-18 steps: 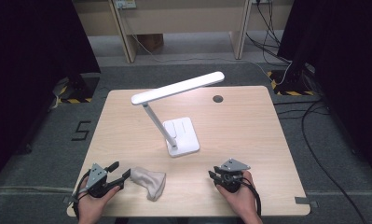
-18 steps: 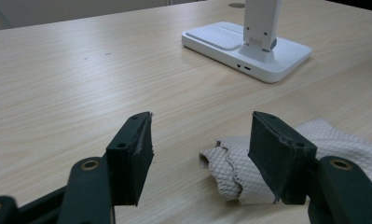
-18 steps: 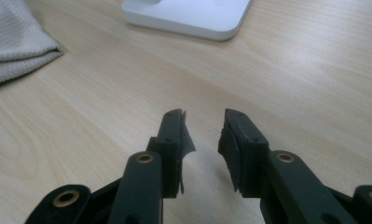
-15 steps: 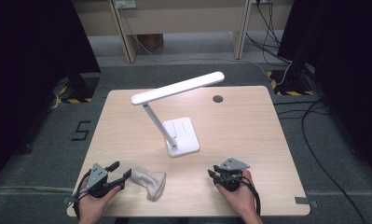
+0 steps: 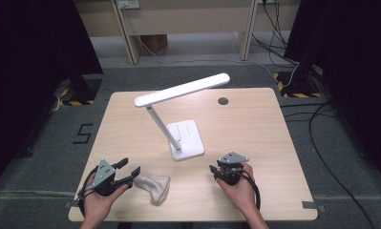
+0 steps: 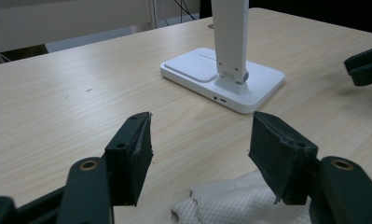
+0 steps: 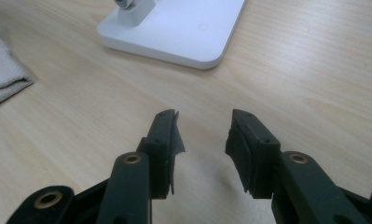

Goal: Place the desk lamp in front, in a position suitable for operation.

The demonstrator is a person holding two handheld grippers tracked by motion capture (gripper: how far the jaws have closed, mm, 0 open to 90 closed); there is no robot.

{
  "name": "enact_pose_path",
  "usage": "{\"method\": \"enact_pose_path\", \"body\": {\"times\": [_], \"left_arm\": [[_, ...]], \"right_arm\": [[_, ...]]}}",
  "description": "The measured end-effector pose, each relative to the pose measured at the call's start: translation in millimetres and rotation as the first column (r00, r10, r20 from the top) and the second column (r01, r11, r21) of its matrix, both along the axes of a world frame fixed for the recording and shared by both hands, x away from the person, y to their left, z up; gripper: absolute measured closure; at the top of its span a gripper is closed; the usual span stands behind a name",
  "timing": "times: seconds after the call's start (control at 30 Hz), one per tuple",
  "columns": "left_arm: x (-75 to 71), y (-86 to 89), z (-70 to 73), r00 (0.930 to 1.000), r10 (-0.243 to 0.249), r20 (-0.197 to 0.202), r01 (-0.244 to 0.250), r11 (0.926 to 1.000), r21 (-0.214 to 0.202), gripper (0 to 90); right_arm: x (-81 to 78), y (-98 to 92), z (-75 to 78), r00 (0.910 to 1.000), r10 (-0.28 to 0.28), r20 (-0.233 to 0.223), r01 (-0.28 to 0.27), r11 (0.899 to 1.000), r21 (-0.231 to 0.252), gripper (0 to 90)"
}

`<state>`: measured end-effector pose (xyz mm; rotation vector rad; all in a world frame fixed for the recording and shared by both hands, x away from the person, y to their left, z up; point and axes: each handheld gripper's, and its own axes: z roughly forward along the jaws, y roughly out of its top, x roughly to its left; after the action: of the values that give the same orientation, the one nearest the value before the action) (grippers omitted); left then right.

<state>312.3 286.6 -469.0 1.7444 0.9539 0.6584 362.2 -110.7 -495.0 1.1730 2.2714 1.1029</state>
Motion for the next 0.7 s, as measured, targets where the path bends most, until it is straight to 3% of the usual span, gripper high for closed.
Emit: {"method": "enact_pose_path", "body": {"times": [0.13,0.37,0.6,0.7], "left_arm": [[10.4,-10.2,13.7,0.9994,-0.033,-0.005,0.033,0.9994,-0.007,38.3],[22.6,-23.3,44.3,0.9983,-0.048,0.033,0.049,0.9987,-0.015,38.1],[39.5,-46.9,54.5,0.9921,-0.120,0.036,0.121,0.9924,-0.023,38.0],[47.7,-55.3,55.2,0.9914,-0.127,0.033,0.128,0.9915,-0.024,38.0]], "right_arm": [[12.1,4.2,3.3,0.9998,-0.017,0.003,0.017,1.000,0.000,61.7],[33.1,12.1,14.6,0.9995,-0.023,0.021,0.023,0.999,-0.025,62.0],[48.3,21.3,17.3,0.9995,-0.028,0.013,0.029,0.999,-0.042,61.5],[53.5,23.6,15.9,0.9996,-0.027,0.013,0.027,0.998,-0.048,61.5]]}}
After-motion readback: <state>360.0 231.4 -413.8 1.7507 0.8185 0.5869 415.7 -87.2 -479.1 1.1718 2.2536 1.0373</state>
